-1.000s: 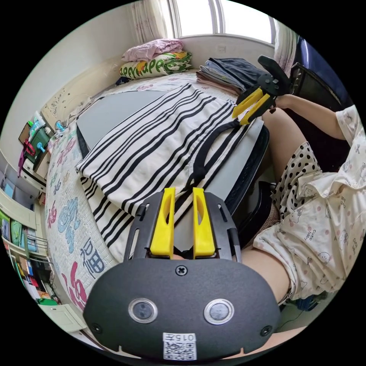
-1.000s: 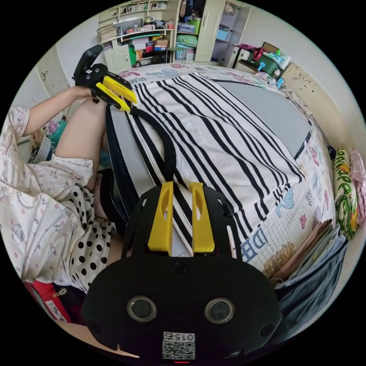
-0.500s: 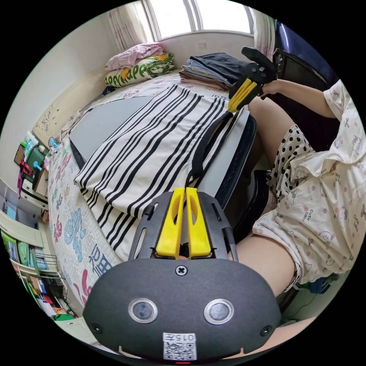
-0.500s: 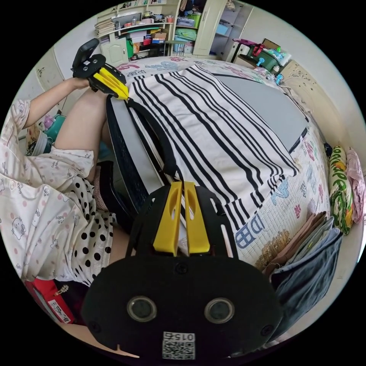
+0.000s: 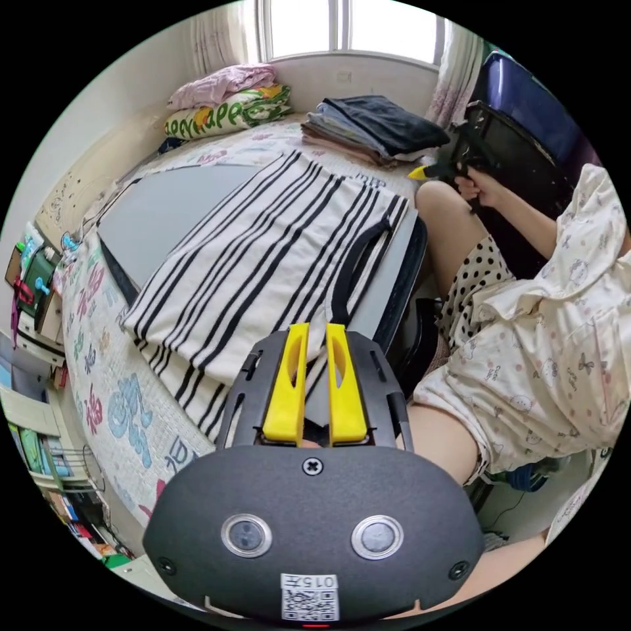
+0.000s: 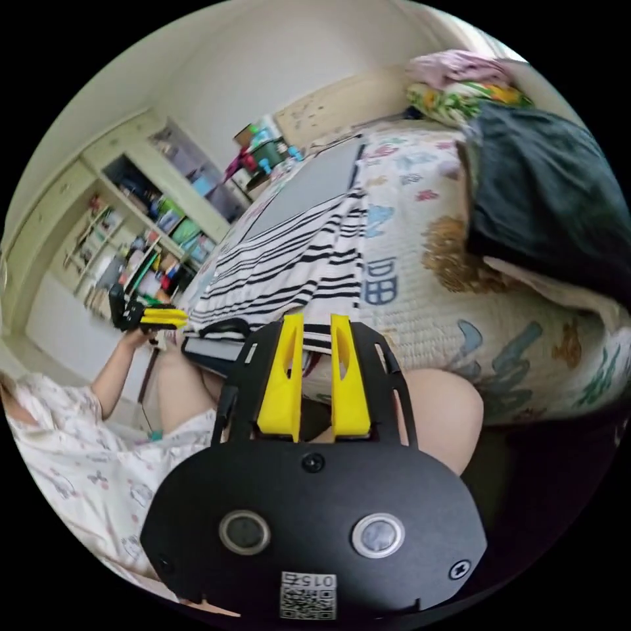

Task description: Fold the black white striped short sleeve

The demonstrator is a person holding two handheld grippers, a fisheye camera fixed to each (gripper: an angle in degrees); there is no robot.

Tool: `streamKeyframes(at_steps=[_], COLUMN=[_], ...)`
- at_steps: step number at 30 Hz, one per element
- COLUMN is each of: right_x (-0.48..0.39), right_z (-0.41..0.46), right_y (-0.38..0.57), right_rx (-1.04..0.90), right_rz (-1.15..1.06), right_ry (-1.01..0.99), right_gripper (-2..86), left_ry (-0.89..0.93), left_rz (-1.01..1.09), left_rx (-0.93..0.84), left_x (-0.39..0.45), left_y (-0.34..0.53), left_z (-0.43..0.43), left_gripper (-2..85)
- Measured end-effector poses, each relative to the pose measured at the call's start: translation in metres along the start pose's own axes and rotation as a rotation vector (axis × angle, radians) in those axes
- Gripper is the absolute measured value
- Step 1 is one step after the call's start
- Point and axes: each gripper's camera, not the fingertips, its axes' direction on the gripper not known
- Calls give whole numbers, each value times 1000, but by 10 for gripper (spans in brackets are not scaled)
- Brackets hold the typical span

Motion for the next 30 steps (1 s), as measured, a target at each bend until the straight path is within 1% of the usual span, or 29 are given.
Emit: streamKeyframes(at_steps=[2,3,6,9,11,13,14,16,20,21,22,24,27,29,30], right_x=[16,23,32,36,33,21,17,9,15,18,21,23,24,32,40], right_z=[1,7,21,26,33,51,54,60,58,57,58,61,58,47,36], right_y=[-10,-19,-37,-49,-58,-69,-72,-77,-75,-75,-74,-71,-63,-54,-47], right_rx=[4,-27,-110,-163,-215,-306,-317,-342,-332,-329,-330,-345,-327,-273,-214], right_rz=[110,161,212,213,191,144,130,92,104,111,101,93,73,99,131], right_ry=[-15,-12,-56,-76,-49,28,51,120,102,85,27,-28,-31,-63,-89], right_gripper=[108,122,128,112,103,99,98,90,75,60,44,24,11,8,6], left_ry=[9,13,68,148,184,241,242,182,46,15,5,-16,-82,-88,-98], left_rz=[2,-13,-60,-103,-149,-190,-192,-217,-224,-243,-247,-247,-234,-248,-261], left_rx=[48,80,162,200,215,223,215,151,43,5,-23,-64,-151,-165,-153], left_x=[-12,-22,-46,-66,-77,-87,-88,-88,-81,-81,-80,-79,-74,-72,-70], left_y=[-39,-70,-155,-241,-286,-337,-349,-390,-434,-444,-452,-460,-464,-461,-458], left_z=[10,20,57,110,145,193,206,256,324,346,366,394,438,455,460], left_gripper=[52,53,55,57,58,60,61,72,105,112,113,104,67,51,37])
